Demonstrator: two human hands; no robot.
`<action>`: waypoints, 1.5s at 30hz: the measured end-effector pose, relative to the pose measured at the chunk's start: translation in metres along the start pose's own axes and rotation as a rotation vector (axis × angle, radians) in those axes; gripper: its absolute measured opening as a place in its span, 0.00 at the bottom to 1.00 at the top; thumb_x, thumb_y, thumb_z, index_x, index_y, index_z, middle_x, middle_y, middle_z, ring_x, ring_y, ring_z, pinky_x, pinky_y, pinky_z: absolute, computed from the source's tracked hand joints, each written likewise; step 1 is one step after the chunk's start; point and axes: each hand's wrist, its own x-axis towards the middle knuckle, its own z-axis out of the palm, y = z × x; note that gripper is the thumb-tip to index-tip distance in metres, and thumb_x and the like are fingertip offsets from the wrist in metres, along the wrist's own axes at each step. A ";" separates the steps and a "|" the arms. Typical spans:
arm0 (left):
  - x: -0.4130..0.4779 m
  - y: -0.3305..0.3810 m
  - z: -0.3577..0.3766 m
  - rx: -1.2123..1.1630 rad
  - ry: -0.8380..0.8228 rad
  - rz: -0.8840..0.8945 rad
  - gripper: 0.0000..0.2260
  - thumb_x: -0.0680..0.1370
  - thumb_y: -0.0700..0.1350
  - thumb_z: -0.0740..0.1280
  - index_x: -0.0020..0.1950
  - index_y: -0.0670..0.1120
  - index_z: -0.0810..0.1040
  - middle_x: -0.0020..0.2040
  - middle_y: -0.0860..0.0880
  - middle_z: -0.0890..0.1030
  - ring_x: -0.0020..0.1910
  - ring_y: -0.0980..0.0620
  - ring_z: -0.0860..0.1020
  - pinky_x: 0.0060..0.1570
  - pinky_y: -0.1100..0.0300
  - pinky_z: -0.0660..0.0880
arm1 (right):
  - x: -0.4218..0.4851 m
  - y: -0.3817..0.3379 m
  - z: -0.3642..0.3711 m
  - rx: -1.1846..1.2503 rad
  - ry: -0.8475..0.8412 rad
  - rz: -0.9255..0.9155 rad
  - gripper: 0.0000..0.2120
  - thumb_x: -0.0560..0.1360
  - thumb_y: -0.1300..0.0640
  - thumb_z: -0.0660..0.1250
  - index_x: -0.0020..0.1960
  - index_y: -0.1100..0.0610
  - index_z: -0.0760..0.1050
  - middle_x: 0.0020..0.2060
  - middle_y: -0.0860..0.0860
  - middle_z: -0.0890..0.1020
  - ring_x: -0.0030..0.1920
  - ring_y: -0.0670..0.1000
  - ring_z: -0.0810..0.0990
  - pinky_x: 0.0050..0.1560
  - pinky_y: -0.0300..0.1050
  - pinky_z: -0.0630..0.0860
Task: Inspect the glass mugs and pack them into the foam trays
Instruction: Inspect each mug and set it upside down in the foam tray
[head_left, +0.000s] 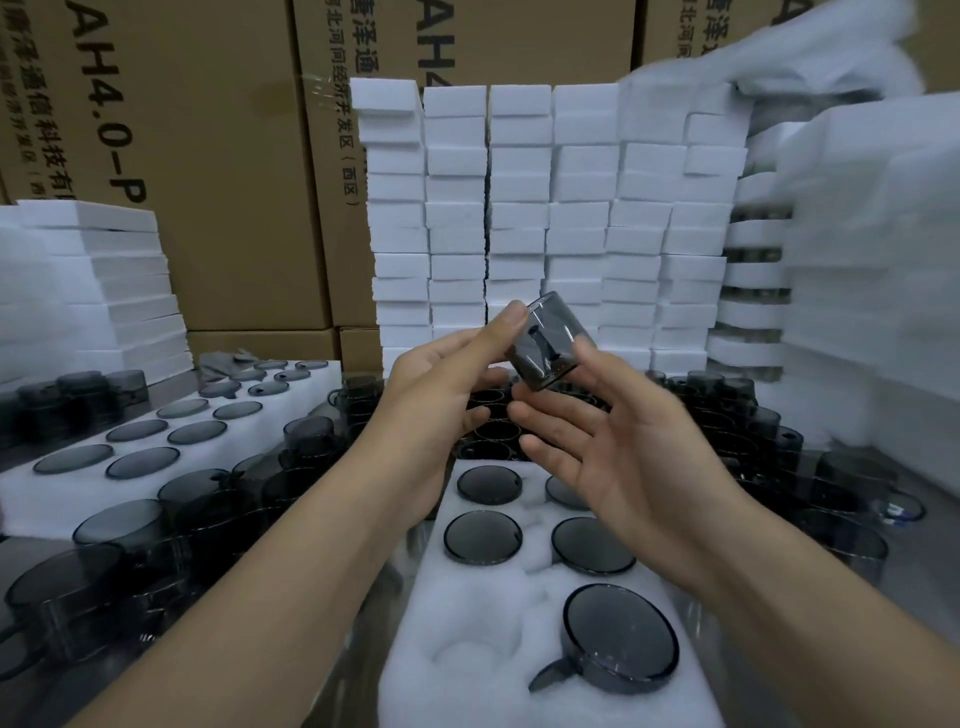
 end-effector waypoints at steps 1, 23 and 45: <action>0.000 -0.001 0.001 0.011 0.006 0.001 0.24 0.72 0.71 0.74 0.58 0.56 0.89 0.57 0.57 0.88 0.57 0.58 0.83 0.58 0.53 0.72 | 0.000 0.001 0.000 -0.020 0.015 -0.009 0.25 0.75 0.43 0.72 0.65 0.58 0.81 0.54 0.58 0.88 0.53 0.53 0.89 0.46 0.43 0.85; -0.003 0.006 -0.003 0.150 -0.238 0.088 0.22 0.75 0.54 0.75 0.70 0.59 0.82 0.52 0.56 0.86 0.44 0.54 0.83 0.40 0.59 0.73 | 0.008 0.003 -0.012 -0.158 0.110 0.127 0.41 0.78 0.24 0.57 0.54 0.63 0.83 0.29 0.52 0.76 0.25 0.48 0.72 0.25 0.40 0.71; -0.130 0.020 -0.039 0.650 -0.009 0.053 0.28 0.60 0.76 0.77 0.57 0.69 0.84 0.42 0.49 0.85 0.36 0.54 0.82 0.41 0.51 0.79 | 0.014 0.029 -0.030 -1.132 0.089 -0.229 0.25 0.84 0.38 0.62 0.39 0.52 0.83 0.32 0.47 0.85 0.33 0.45 0.80 0.46 0.51 0.79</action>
